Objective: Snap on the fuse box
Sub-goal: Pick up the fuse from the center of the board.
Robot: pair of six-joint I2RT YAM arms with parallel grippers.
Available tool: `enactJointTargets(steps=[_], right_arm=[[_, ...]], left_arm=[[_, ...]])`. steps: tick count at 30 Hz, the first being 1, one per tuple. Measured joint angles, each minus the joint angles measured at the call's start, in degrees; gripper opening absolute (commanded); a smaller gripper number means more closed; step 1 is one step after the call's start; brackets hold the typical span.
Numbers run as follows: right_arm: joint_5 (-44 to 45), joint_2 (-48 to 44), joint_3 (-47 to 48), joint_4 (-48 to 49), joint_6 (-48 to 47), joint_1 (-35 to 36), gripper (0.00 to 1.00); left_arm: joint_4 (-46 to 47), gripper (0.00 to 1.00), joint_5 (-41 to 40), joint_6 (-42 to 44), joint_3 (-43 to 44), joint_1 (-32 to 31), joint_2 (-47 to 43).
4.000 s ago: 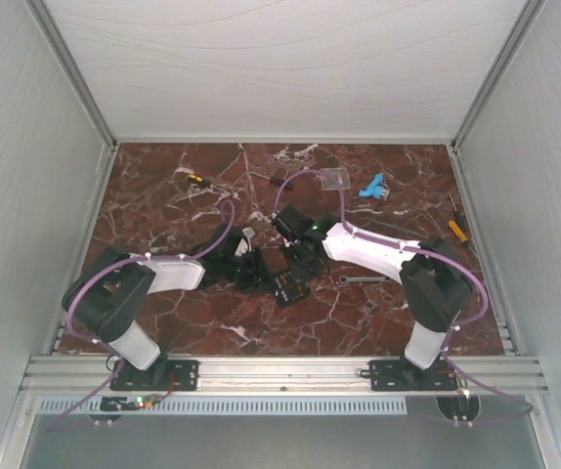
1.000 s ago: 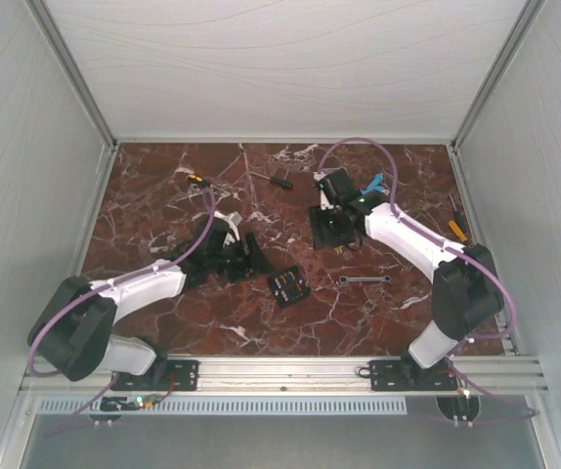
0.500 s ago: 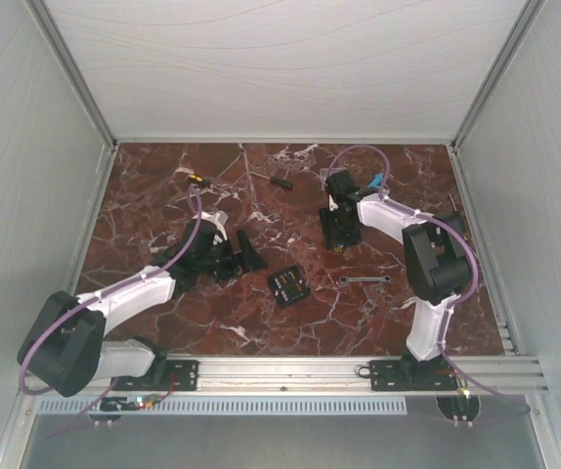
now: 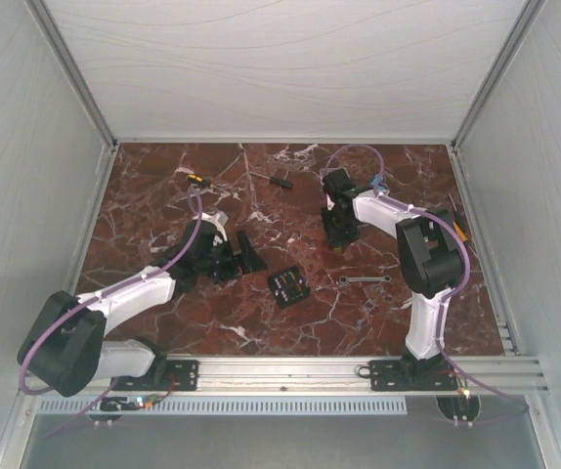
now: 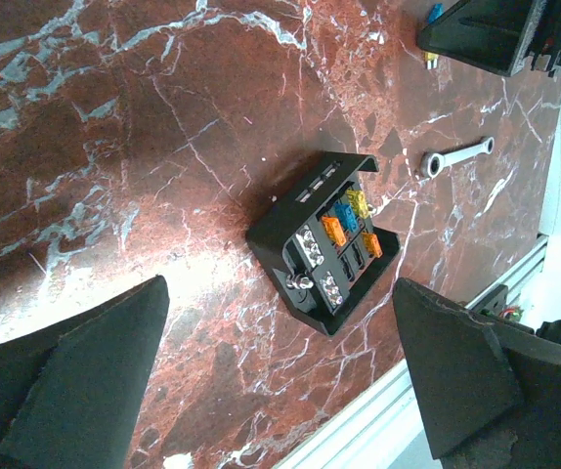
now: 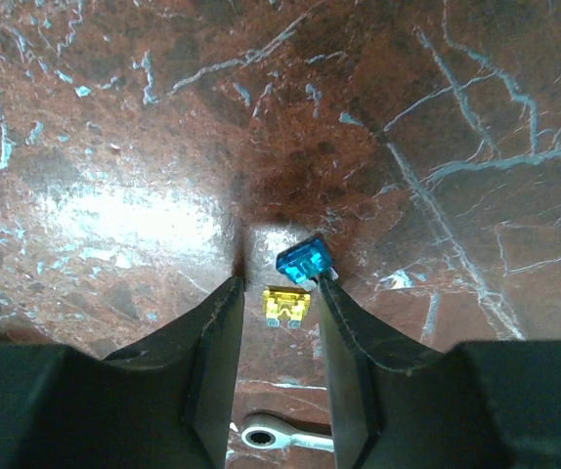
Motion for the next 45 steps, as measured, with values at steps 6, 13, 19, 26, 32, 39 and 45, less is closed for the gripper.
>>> enactJointTargets(steps=[6, 13, 19, 26, 32, 39, 45], right_arm=[[-1.2, 0.1, 0.2, -2.3, 0.0, 0.0, 0.32], [-0.5, 0.1, 0.3, -3.7, 0.6, 0.0, 0.32], [0.3, 0.5, 0.7, -4.1, 1.1, 0.1, 0.28], [1.0, 1.0, 1.3, -4.8, 1.2, 0.5, 0.27], [1.6, 1.1, 1.4, -4.8, 1.7, 0.8, 0.27], [2.4, 1.1, 1.4, -4.7, 2.5, 1.1, 0.27], [2.6, 1.1, 1.4, -4.7, 2.9, 1.3, 0.25]], left_arm=[[0.0, 0.96, 0.1, 0.0, -0.1, 0.0, 0.1], [0.1, 0.95, 0.9, -0.1, -0.1, 0.0, 0.8], [0.1, 0.95, 1.4, -0.3, -0.1, 0.0, 1.1], [0.1, 0.95, 1.6, -0.4, -0.1, 0.0, 1.1], [0.1, 0.95, 1.9, -0.5, -0.2, 0.0, 1.3], [0.7, 0.94, 2.4, -0.5, -0.2, 0.0, 1.3], [1.1, 0.93, 2.6, -0.6, -0.2, 0.0, 1.3]])
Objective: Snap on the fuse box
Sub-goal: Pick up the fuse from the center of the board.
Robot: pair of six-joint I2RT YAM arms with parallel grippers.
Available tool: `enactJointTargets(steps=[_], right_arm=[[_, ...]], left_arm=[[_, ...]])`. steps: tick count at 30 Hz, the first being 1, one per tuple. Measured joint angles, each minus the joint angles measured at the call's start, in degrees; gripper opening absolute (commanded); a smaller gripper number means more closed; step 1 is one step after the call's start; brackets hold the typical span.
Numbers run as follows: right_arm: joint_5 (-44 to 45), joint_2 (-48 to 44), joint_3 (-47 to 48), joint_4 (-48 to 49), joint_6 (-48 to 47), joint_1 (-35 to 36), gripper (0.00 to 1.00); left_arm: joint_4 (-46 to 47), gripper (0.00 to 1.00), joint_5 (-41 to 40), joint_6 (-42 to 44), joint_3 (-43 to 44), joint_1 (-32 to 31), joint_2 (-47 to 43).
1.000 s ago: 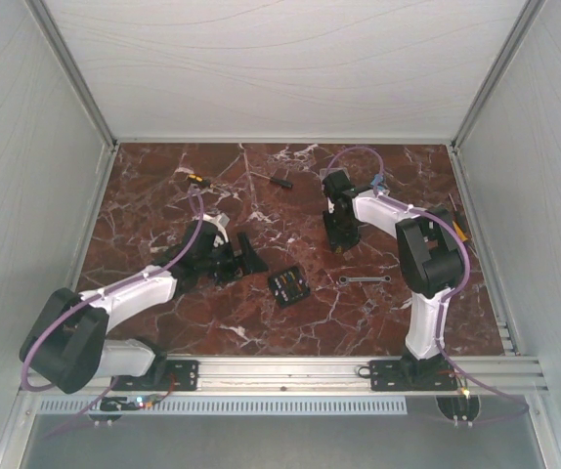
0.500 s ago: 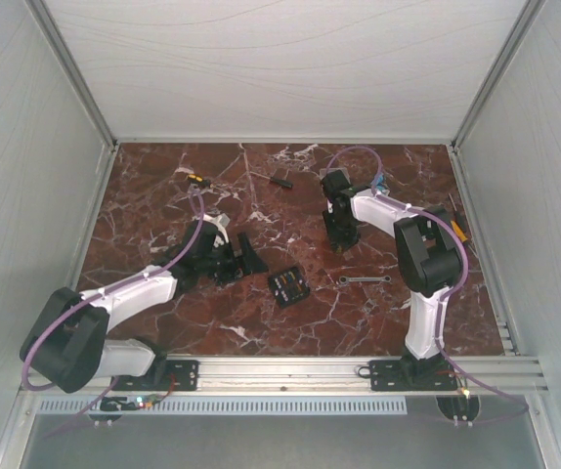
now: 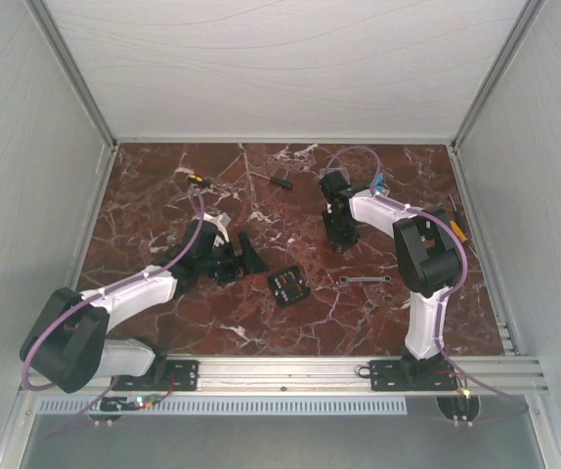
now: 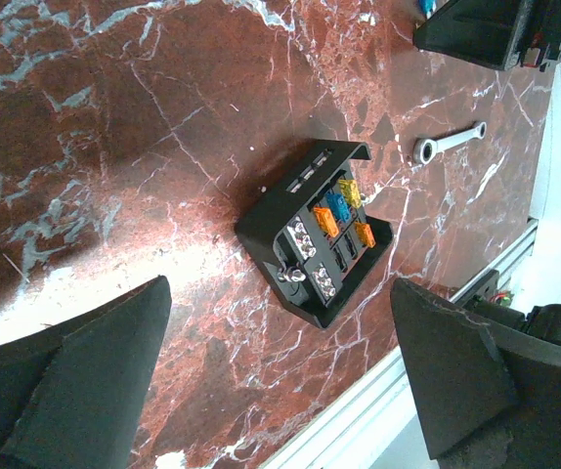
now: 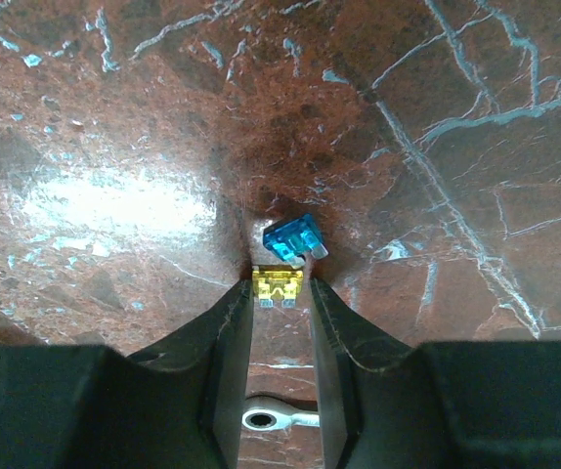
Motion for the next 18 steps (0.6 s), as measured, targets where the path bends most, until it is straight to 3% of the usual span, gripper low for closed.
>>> enactJointTargets(steps=[10, 18], right_arm=[[1.5, 0.0, 0.0, 2.5, 1.3, 1.2, 0.14], [2.1, -1.1, -1.4, 3.7, 2.3, 1.7, 0.14]], left_arm=[[0.6, 0.92, 0.3, -0.2, -0.2, 0.0, 0.0], [2.0, 0.91, 1.4, -0.6, -1.0, 0.0, 0.0]])
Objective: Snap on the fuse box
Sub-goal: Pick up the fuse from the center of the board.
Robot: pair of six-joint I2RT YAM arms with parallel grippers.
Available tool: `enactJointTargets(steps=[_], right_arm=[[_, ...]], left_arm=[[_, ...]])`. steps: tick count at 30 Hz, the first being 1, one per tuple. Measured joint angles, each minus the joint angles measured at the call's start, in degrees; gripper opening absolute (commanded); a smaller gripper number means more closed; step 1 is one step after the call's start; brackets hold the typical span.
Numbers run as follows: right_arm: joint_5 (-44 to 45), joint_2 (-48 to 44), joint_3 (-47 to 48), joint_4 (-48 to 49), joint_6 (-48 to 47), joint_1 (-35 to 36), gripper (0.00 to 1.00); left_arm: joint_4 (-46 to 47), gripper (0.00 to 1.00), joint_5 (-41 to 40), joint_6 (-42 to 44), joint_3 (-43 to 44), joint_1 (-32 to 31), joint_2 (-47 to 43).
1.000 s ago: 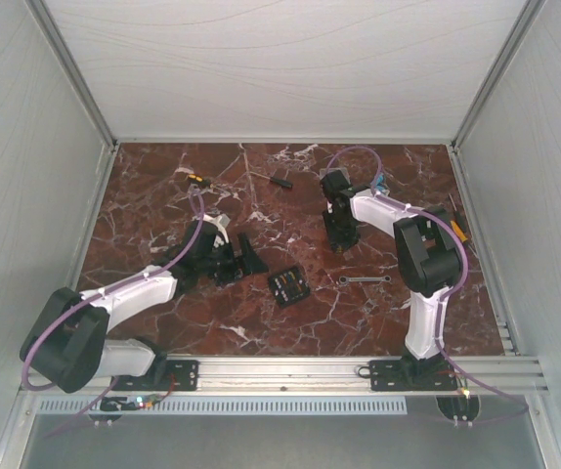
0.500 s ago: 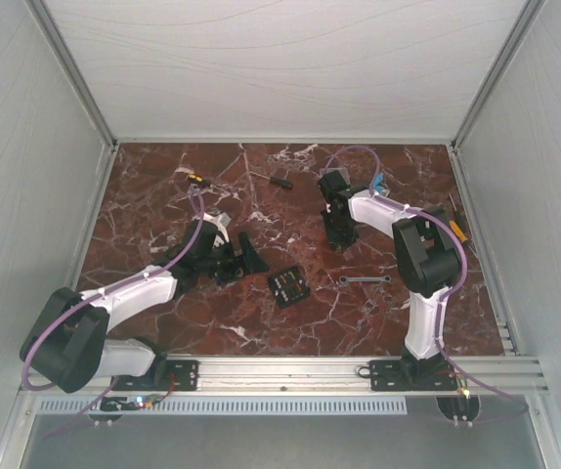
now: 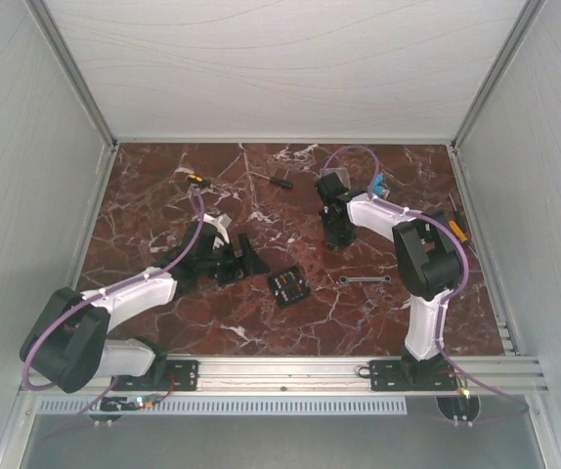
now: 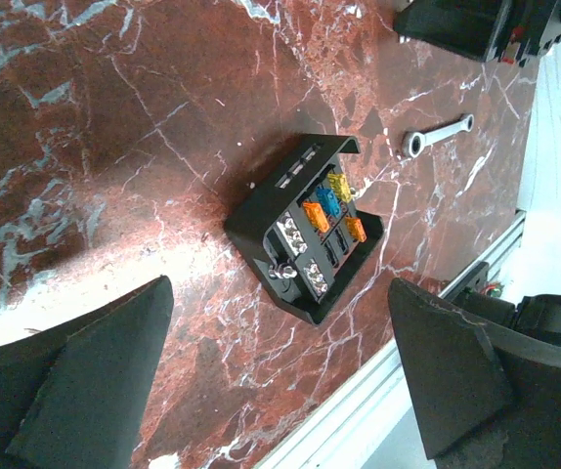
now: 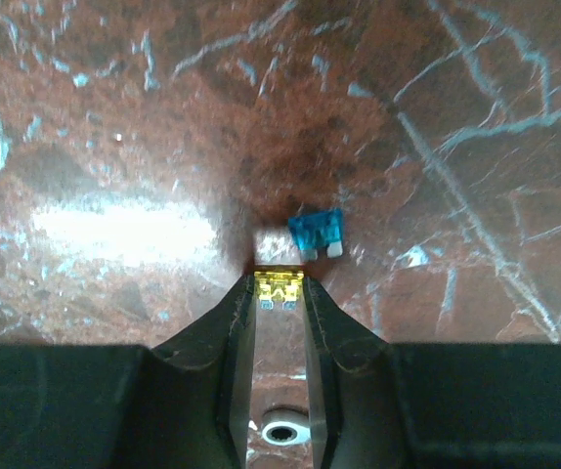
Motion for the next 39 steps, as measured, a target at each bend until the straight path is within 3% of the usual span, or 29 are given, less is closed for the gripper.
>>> enactJointTargets(steps=[7, 22, 32, 39], right_arm=[[-1.8, -2.7, -3.0, -1.3, 1.1, 1.3, 0.16], [-2.7, -4.6, -6.3, -2.8, 1.9, 3.1, 0.31], [-2.5, -4.6, -6.3, -2.7, 2.0, 3.1, 0.3], [-1.7, -4.5, -6.3, -2.5, 1.9, 3.1, 0.19]], left_arm=[[2.1, 0.9, 0.8, -0.7, -0.5, -0.1, -0.3], [2.5, 0.9, 1.2, -0.9, -0.5, -0.5, -0.7], [2.5, 0.9, 1.2, -0.9, -0.5, -0.5, -0.9], [2.5, 0.9, 1.2, -0.9, -0.5, -0.5, -0.9]])
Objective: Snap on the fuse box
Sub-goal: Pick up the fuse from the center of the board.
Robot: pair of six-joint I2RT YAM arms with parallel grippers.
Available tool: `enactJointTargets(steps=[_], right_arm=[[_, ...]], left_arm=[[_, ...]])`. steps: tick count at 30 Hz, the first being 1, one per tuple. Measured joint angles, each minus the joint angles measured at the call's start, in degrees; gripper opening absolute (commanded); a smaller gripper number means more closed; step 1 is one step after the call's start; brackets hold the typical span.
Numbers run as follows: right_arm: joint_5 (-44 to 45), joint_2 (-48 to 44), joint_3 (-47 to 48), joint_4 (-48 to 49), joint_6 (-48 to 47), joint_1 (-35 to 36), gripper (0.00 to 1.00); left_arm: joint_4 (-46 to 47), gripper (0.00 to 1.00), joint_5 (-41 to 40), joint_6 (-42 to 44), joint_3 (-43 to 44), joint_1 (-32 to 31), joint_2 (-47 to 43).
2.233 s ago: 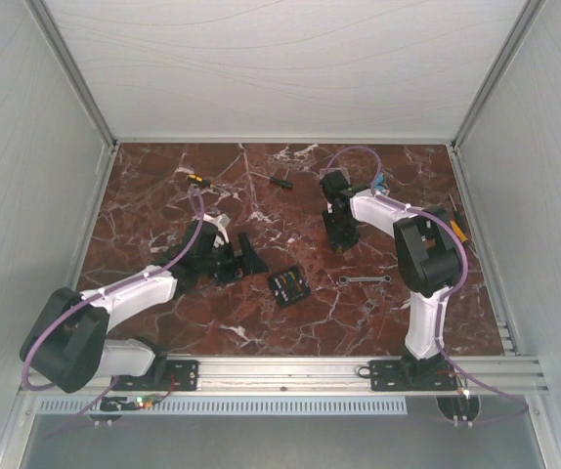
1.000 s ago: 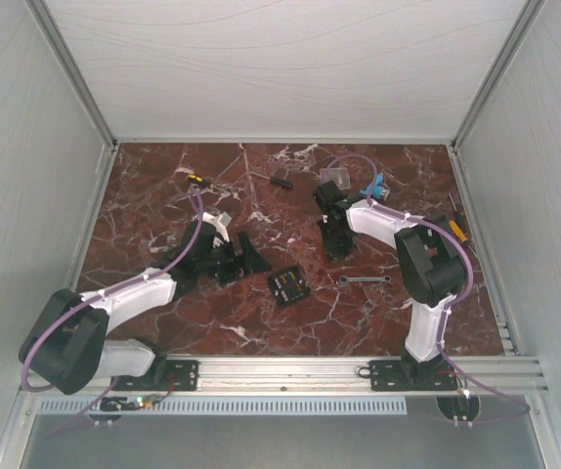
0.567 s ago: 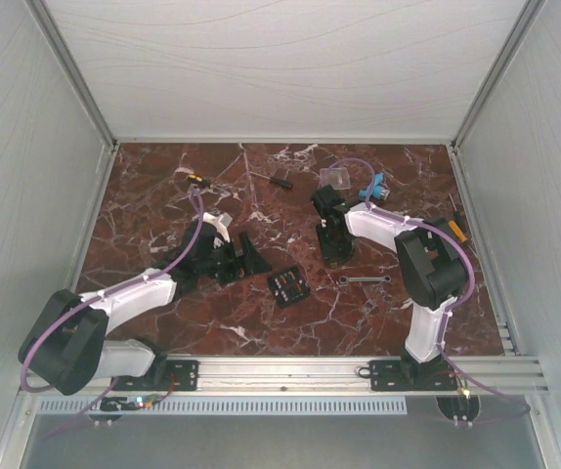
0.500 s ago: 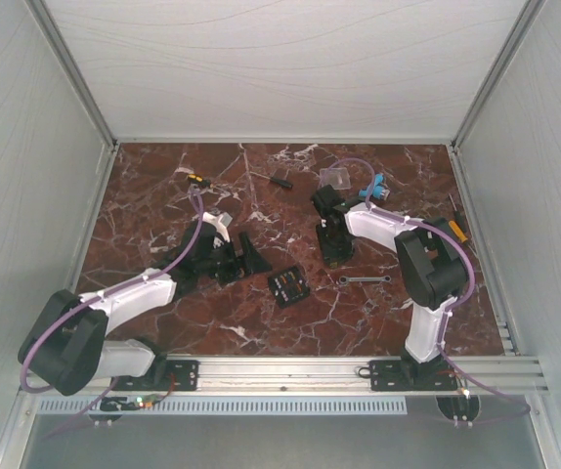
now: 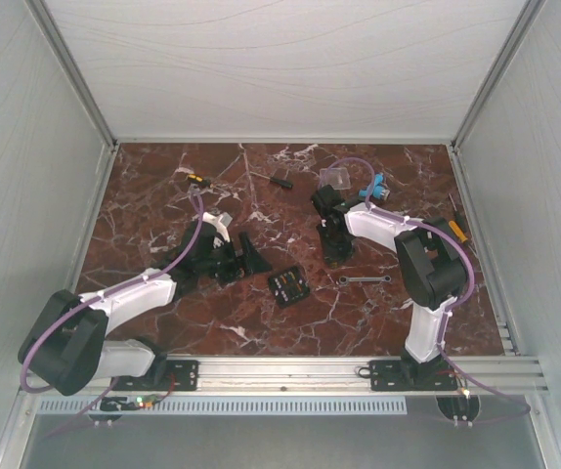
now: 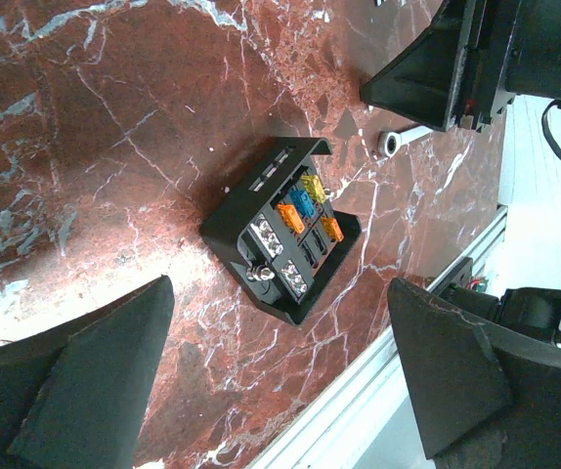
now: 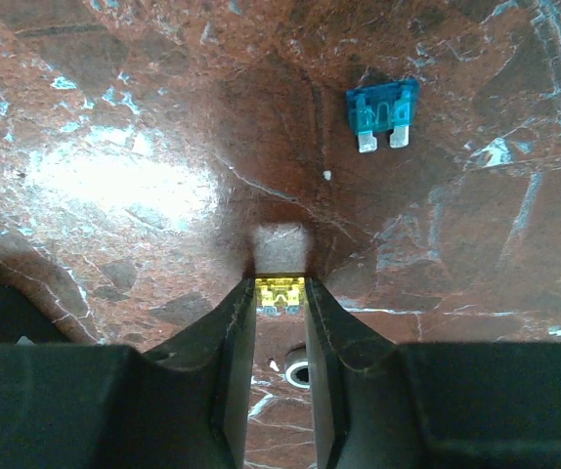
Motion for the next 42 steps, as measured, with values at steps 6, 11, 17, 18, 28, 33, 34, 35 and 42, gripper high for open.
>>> enactJointTargets(steps=[6, 11, 17, 18, 28, 33, 34, 35, 42], right_arm=[[0.0, -0.1, 0.0, 0.0, 0.0, 0.0, 0.17], [-1.1, -2.0, -0.4, 0.7, 0.7, 0.0, 0.17], [-5.2, -13.2, -3.0, 3.2, 4.7, 0.1, 0.17], [-5.9, -15.3, -3.4, 3.8, 5.6, 0.1, 0.17], [-11.9, -29.6, -9.4, 11.5, 16.0, 2.7, 0.17], [-13.1, -33.7, -12.3, 15.1, 20.6, 3.9, 0.17], [-13.2, -34.3, -12.8, 15.6, 21.2, 4.0, 0.17], [-13.3, -34.9, -13.3, 16.3, 22.1, 4.2, 0.17], [-13.8, -36.0, -14.3, 18.9, 25.0, 4.7, 0.17]], left_arm=[[0.1, 0.89, 0.0, 0.0, 0.0, -0.7, 0.0], [3.3, 0.86, -0.1, 0.0, -0.6, -3.1, 0.0], [10.8, 0.8, -2.4, -0.5, -3.3, -7.2, -1.5], [12.0, 0.78, -3.1, -0.5, -3.7, -8.0, -2.0], [25.3, 0.61, -13.7, 2.1, -4.2, -16.4, -3.4], [30.0, 0.51, -17.3, 3.4, -3.5, -18.6, -0.4], [30.6, 0.5, -17.8, 3.5, -3.3, -18.8, 0.3], [31.3, 0.5, -18.2, 3.6, -3.2, -18.9, 1.0], [35.2, 0.42, -19.3, 4.3, -0.5, -19.6, 4.4]])
